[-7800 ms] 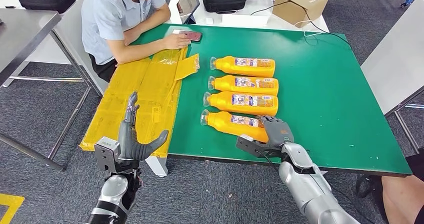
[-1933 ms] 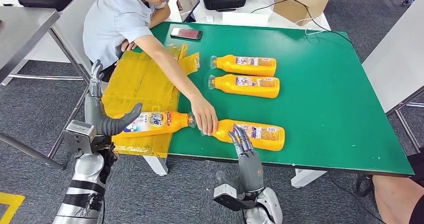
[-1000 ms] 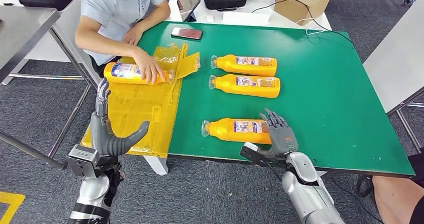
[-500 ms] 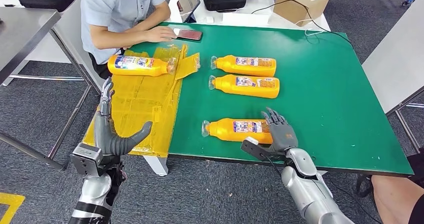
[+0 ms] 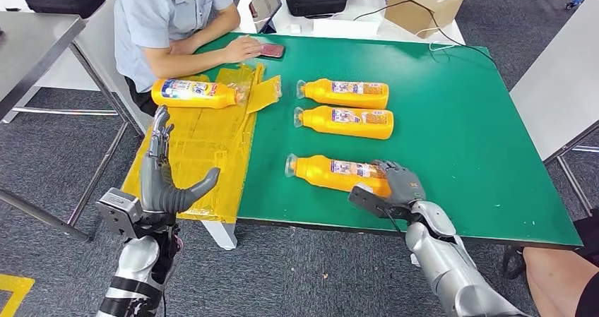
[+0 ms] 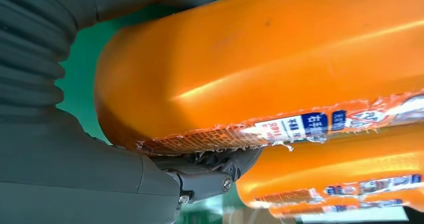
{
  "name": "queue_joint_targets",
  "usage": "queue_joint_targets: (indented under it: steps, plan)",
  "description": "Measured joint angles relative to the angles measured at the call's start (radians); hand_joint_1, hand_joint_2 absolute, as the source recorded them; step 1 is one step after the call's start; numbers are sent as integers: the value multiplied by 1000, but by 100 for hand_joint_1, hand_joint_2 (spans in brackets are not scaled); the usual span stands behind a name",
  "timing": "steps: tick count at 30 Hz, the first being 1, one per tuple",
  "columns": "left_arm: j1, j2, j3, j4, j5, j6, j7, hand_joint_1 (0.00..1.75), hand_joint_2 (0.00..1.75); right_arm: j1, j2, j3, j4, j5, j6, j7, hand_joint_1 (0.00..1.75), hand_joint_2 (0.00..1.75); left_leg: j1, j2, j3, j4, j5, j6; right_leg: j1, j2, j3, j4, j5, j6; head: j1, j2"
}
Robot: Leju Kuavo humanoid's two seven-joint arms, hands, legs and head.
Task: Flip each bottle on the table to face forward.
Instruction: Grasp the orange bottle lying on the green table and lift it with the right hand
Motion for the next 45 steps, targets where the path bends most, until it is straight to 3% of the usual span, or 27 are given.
queue_joint_targets:
  steps: [3,7,11,16,20,24,30,41,45]
  plan:
    - [9,-8,-10,16,30,-25,4,0,175,-7,-15,-18,19,-50,71,-40,175,175,0,0,1,0,-1,0,0,0,2,-1,0,0,0,0]
    - [23,-18,-18,30,51,-37,3,0,175,-7,-25,-32,28,-84,93,-82,175,175,0,0,2,0,-1,1,1,0,3,-1,-1,0,0,0]
    - [28,-31,-19,41,93,-27,2,0,175,36,-15,-59,-2,-212,84,-244,175,175,0,-1,2,0,-1,1,1,0,4,-1,-1,0,0,0]
    - [35,-65,-15,63,183,6,39,0,175,161,39,-81,-149,-313,-20,-311,175,175,0,-2,-1,0,-1,1,1,-1,2,-1,-1,0,0,0]
    - [78,-90,-8,102,370,-87,122,0,175,278,103,-93,-327,-423,-146,-355,175,175,1,-3,-4,0,-1,0,2,-2,-1,0,-2,0,0,0]
    - [129,-94,-21,121,338,-178,102,0,175,362,156,-92,-479,-454,-248,-399,175,175,1,-2,-8,0,-1,0,2,-1,-5,0,-2,0,0,0]
    - [155,-82,-76,130,168,-224,49,0,175,391,209,-46,-583,-443,-282,-412,175,175,1,-2,-10,0,-2,1,1,-1,-7,0,-2,0,0,0]
    - [163,-81,-118,126,136,-288,10,0,175,384,253,117,-571,-363,-260,-380,175,175,1,-2,-10,0,-2,1,2,-1,-7,0,-2,-1,0,0]
    - [162,-84,-121,122,199,-345,13,0,175,373,273,175,-524,-320,-262,-395,175,175,1,-2,-10,0,-2,1,2,-1,-7,0,-2,-1,0,0]
